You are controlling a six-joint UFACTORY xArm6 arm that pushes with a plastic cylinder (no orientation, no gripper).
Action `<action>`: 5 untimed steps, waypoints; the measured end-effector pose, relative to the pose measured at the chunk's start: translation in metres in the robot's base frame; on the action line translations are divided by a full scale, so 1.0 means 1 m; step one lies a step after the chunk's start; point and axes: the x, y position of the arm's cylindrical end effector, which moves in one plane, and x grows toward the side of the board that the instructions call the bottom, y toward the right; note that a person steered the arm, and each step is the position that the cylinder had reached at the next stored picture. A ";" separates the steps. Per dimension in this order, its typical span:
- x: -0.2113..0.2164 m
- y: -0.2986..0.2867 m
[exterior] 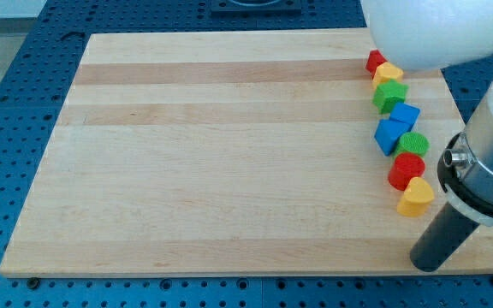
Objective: Move yellow heart towards center
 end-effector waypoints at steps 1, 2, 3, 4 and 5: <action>0.001 0.029; -0.006 0.100; -0.028 0.122; -0.043 0.107; -0.043 0.055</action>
